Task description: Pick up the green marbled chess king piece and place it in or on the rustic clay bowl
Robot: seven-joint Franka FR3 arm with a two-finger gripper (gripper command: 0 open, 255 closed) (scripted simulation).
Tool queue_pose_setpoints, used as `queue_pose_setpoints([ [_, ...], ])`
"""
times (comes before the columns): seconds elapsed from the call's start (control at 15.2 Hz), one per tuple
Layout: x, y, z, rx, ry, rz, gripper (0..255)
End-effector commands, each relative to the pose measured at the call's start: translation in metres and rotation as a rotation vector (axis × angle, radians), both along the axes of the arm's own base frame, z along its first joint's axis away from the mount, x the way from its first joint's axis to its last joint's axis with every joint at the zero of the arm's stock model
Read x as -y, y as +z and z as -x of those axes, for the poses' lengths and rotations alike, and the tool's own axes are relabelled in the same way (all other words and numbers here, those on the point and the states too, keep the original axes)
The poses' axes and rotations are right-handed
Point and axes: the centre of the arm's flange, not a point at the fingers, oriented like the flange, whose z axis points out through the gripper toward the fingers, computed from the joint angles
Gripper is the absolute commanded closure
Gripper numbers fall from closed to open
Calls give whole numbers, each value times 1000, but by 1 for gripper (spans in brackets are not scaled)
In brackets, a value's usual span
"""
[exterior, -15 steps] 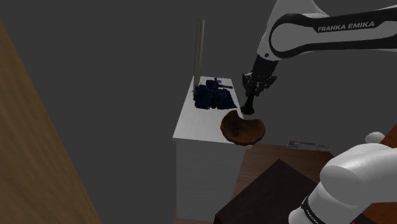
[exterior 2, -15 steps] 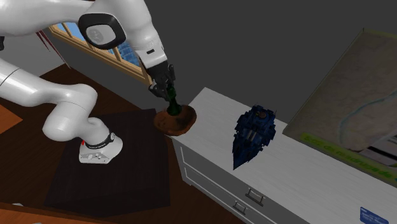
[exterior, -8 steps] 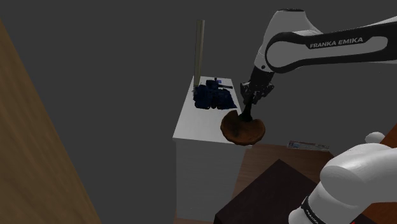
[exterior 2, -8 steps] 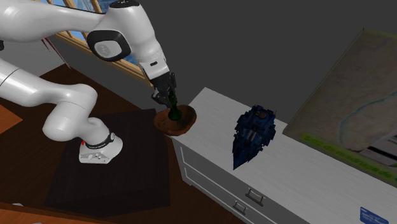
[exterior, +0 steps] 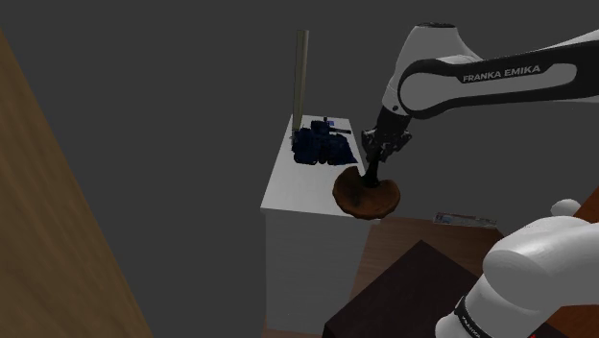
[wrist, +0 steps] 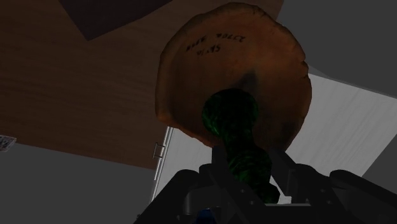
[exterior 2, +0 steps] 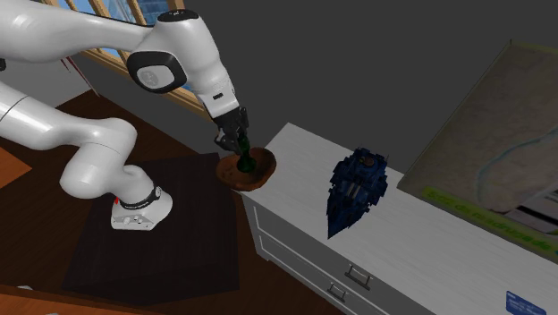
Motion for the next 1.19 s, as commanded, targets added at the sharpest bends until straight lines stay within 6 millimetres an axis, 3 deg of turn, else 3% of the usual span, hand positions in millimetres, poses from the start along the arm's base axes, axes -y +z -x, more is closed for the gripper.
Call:
queue_pose_setpoints([
  [0.0,0,0,0,0,0,0,255],
  [0.07,0,0,0,0,0,0,0],
  [0.4,0,0,0,0,0,0,0],
  [0.66,-5,49,11,0,0,0,0],
  [1.12,-5,49,11,0,0,0,0],
])
